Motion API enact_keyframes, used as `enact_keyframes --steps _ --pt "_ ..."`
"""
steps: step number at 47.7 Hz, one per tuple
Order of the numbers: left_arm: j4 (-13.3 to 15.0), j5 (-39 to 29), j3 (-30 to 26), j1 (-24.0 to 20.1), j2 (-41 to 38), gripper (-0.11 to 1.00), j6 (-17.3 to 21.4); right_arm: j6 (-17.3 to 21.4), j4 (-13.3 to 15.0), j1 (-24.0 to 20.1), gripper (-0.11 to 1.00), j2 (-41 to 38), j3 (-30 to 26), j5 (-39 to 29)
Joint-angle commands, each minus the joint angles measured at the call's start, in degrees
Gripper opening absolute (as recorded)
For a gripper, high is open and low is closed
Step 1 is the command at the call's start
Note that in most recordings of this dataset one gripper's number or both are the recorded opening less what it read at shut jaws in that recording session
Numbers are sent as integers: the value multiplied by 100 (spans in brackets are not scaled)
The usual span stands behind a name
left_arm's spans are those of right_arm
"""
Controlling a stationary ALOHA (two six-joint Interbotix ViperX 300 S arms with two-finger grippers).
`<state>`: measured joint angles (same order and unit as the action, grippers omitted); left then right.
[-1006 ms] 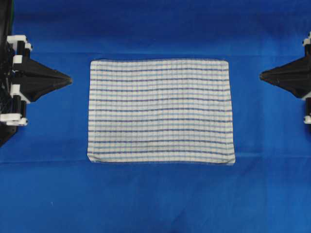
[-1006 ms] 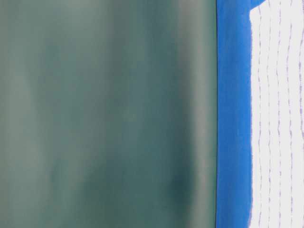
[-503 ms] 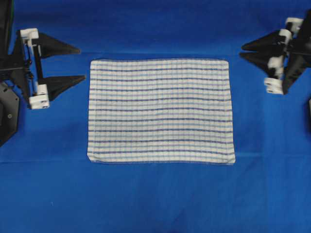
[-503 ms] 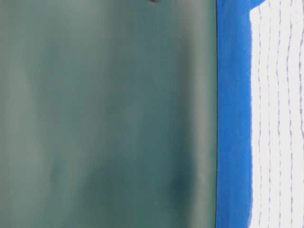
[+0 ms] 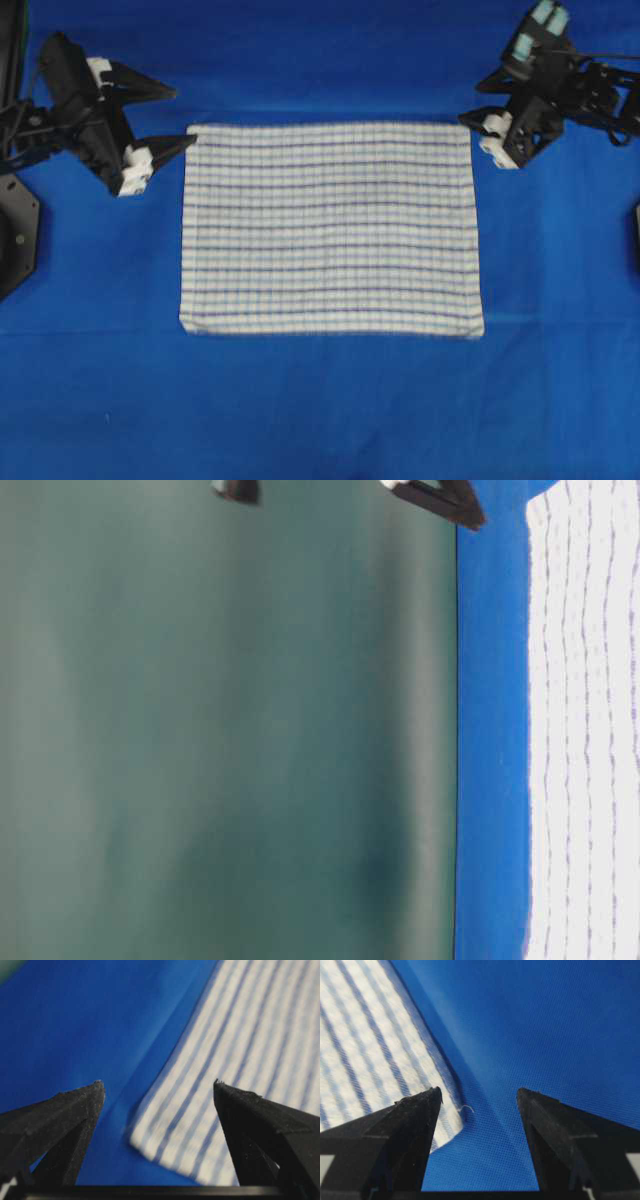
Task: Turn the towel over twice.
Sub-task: 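Pinch the towel's far left and far right corners with both grippers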
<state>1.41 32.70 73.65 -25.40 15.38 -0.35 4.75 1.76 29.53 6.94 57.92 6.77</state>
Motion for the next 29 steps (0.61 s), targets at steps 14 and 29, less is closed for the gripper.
enact_keyframes --steps 14,29 --pt "18 492 -325 -193 -1477 90 0 -9 35 35 66 -589 -220 132" --pt "26 413 -439 -211 -1846 87 -9 -9 26 35 65 -668 -176 132"
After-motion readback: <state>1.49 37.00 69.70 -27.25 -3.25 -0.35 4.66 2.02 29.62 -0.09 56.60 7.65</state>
